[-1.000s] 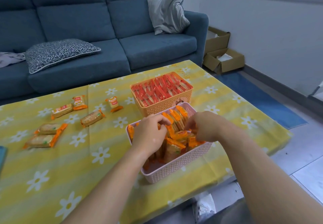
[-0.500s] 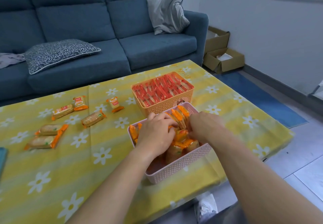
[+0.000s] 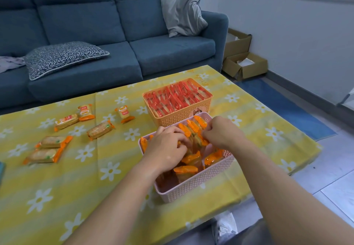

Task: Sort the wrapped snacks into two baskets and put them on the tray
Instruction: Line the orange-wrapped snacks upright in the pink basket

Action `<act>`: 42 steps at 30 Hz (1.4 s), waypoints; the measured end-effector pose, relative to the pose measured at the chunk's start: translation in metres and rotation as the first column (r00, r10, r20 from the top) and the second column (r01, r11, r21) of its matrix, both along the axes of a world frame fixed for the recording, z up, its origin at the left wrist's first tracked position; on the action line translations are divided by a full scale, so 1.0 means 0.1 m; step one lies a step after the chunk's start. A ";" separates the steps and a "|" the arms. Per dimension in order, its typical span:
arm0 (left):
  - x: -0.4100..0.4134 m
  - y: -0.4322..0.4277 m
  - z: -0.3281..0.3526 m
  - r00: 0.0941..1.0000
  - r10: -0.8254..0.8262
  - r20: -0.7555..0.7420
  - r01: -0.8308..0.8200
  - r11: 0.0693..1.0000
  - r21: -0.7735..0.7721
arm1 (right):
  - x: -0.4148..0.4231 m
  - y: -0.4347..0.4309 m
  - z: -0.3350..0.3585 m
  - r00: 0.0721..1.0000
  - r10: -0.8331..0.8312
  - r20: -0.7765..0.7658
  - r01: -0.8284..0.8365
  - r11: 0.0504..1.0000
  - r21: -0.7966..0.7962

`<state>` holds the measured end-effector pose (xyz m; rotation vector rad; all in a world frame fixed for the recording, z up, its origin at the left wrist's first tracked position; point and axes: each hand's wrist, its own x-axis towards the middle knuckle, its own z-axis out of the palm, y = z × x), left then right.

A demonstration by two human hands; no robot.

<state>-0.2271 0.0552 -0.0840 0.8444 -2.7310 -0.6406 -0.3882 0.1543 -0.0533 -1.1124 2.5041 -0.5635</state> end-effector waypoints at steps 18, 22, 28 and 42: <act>-0.22 0.11 -0.01 0.999 -0.042 0.025 0.048 0.952 -0.304 | -0.01 -0.09 -0.09 0.960 0.080 0.267 -0.042 0.988 -0.146; -0.25 0.08 -0.03 0.997 -0.025 0.074 0.049 0.937 -0.345 | -0.14 0.01 -0.01 0.958 -0.089 0.272 0.165 0.948 -0.272; -0.26 0.12 -0.07 1.000 0.014 0.024 -0.005 0.938 -0.348 | -0.12 0.11 0.03 0.996 -0.068 -0.057 0.064 0.995 -0.082; -0.27 0.18 -0.07 0.996 0.088 0.028 -0.069 0.914 -0.401 | -0.01 0.01 -0.06 0.990 -0.079 -0.119 0.064 0.990 -0.122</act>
